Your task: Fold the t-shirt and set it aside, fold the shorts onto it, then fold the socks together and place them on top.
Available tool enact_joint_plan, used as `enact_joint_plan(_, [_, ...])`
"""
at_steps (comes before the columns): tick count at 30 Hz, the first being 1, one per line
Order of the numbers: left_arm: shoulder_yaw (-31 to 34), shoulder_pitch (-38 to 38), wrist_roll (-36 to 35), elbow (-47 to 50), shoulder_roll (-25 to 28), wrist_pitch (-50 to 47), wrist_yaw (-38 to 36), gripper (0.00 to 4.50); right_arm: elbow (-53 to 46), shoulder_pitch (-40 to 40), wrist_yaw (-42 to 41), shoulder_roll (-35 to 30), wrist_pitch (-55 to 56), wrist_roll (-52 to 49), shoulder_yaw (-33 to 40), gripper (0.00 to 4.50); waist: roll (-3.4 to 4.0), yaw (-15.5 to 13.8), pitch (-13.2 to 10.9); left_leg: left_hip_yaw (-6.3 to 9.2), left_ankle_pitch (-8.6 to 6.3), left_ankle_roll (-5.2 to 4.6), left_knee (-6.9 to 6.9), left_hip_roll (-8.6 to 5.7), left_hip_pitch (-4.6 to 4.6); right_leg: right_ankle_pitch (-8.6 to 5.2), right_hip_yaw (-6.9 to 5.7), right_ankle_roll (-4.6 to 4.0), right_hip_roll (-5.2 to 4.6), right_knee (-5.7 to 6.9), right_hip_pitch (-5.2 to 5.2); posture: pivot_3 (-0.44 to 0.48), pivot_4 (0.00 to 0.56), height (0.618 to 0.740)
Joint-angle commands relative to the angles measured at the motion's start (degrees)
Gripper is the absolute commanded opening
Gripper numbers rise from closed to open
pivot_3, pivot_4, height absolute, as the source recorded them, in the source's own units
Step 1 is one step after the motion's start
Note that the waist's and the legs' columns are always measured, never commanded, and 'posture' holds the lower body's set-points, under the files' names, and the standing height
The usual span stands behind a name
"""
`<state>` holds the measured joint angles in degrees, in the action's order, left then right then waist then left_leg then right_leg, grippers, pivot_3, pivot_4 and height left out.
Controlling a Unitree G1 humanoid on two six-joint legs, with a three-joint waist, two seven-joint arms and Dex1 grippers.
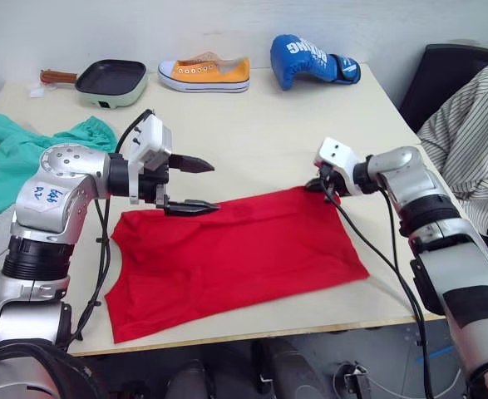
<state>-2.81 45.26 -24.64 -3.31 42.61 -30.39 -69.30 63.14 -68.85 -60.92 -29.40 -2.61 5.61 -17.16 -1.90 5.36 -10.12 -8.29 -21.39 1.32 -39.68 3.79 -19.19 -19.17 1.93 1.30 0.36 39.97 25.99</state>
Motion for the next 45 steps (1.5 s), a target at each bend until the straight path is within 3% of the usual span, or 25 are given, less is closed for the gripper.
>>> enact_joint_plan(1, [0.4,1.2,1.5,-1.1,-0.9,3.2,0.9,4.50,5.3,-3.1,4.9,1.5,6.3,2.2,1.3,0.04,0.00,0.4,0.0,-0.01,0.00,0.00,0.04,0.00,-0.07,0.00,0.01,0.00,-0.01,0.00,0.09,0.000,0.150,0.740])
enact_joint_plan(6, [0.0,1.2,3.9,-5.4,-1.9,6.4,1.5,4.50,9.4,-5.4,10.3,2.6,7.7,4.2,2.5,0.21,0.02,1.0,0.0,-0.02,0.00,0.00,0.05,-0.02,-0.25,0.00,0.01,0.00,-0.05,0.10,0.32,0.000,0.150,0.740])
enact_joint_plan(8, [-0.6,1.8,5.5,-9.1,-1.5,8.3,0.6,4.50,8.5,-5.6,11.3,1.1,7.4,3.2,4.5,0.55,0.03,1.1,0.0,-0.03,0.00,0.00,0.03,-0.01,-0.26,0.00,0.01,0.00,-0.05,0.15,0.35,0.000,0.150,0.740])
enact_joint_plan(12, [-1.6,4.5,9.7,-19.1,-0.7,13.9,-0.8,4.50,2.9,-3.7,7.9,-2.0,4.7,0.7,8.1,1.88,0.11,1.1,-0.1,-0.07,0.01,0.02,0.03,-0.02,-0.27,0.00,0.02,0.00,-0.04,0.20,0.40,0.000,0.150,0.740])
enact_joint_plan(14, [-2.1,6.6,12.1,-25.9,-0.4,17.3,-1.3,4.50,-10.2,2.2,3.4,-5.7,-5.9,-3.6,11.5,2.61,0.13,0.9,-0.1,-0.08,0.01,0.02,0.03,-0.02,-0.29,0.00,0.03,0.00,-0.04,0.20,0.42,0.000,0.150,0.740])
enact_joint_plan(15, [-2.5,7.6,13.0,-28.9,-0.3,18.8,-1.9,4.50,-22.1,8.1,0.9,-8.5,-15.5,-6.8,13.5,2.94,0.13,0.7,-0.1,-0.05,0.01,0.02,0.05,0.00,-0.32,0.00,0.01,0.00,-0.04,0.16,0.42,0.000,0.150,0.740])
enact_joint_plan(20, [-4.9,10.5,17.7,-39.6,0.4,26.1,-6.2,4.50,-72.2,36.0,1.3,-17.8,-57.4,-21.8,26.0,2.94,0.28,-1.1,-0.1,0.21,0.02,0.03,0.16,0.04,-0.68,-0.02,-0.17,-0.02,-0.03,0.06,0.63,0.000,0.150,0.740])
enact_joint_plan(22, [-6.2,11.7,20.4,-44.4,0.5,29.8,-7.0,4.50,-85.6,44.4,4.4,-16.5,-72.9,-25.7,33.4,2.94,0.31,-1.2,-0.1,0.29,0.01,0.02,0.00,0.04,-0.90,-0.02,-0.23,-0.02,-0.04,0.00,0.75,0.000,0.150,0.740])
enact_joint_plan(25, [-7.4,13.3,23.6,-50.5,-0.1,34.2,-6.7,4.50,-97.8,52.8,8.2,-12.4,-86.5,-28.3,41.0,2.94,0.29,-1.1,-0.1,0.29,0.01,0.02,-0.27,0.02,-0.95,0.03,-0.19,0.05,-0.04,0.09,0.78,0.000,0.150,0.740])
enact_joint_plan(28, [-8.0,14.6,25.9,-55.4,-1.1,37.5,-5.7,4.50,-102.4,59.5,14.0,-6.5,-89.9,-29.9,46.3,3.30,0.17,-1.3,-0.1,0.33,0.04,0.00,-0.36,-0.02,-0.89,0.20,-0.17,0.13,-0.02,0.08,0.62,0.000,0.150,0.740])
enact_joint_plan(32, [-8.8,15.6,29.1,-59.6,-2.0,41.3,-4.0,4.50,-103.9,63.6,19.5,-2.3,-89.9,-34.0,49.7,4.49,0.17,-1.5,-0.1,0.20,0.07,-0.06,-0.37,-0.11,-0.88,0.26,-0.03,0.19,0.00,0.05,0.62,0.000,0.150,0.740])
enact_joint_plan(36, [-8.6,16.7,30.7,-62.6,-3.1,42.7,-2.9,4.50,-101.3,65.3,27.6,3.1,-89.9,-41.4,53.2,4.49,0.11,-2.2,0.0,0.18,0.07,-0.06,-0.36,-0.10,-0.88,0.27,-0.05,0.20,0.05,0.02,0.62,0.000,0.150,0.740])
enact_joint_plan(42, [-8.7,17.8,32.6,-64.7,-3.9,43.7,-1.3,4.50,-97.4,62.7,37.6,6.7,-89.9,-46.9,52.4,4.49,-0.37,-2.1,0.3,0.16,0.07,-0.06,-0.35,-0.10,-0.83,0.27,-0.03,0.20,0.04,0.01,0.58,0.000,0.150,0.740])
enact_joint_plan(43, [-8.5,18.0,32.7,-65.0,-4.0,43.5,-1.1,4.31,-95.9,61.3,39.4,8.1,-89.9,-46.4,51.8,4.50,-0.49,-2.0,0.4,0.12,0.07,-0.06,-0.34,-0.09,-0.73,0.28,-0.01,0.19,0.06,0.02,0.51,0.000,0.150,0.740])
enact_joint_plan(45, [-8.1,18.1,32.4,-65.4,-4.1,43.5,-2.0,3.95,-94.0,59.2,42.1,9.8,-89.9,-45.8,51.0,4.09,-0.65,-1.8,0.5,0.02,0.07,-0.06,-0.29,-0.09,-0.53,0.29,0.10,0.16,0.07,0.02,0.37,0.000,0.150,0.740])
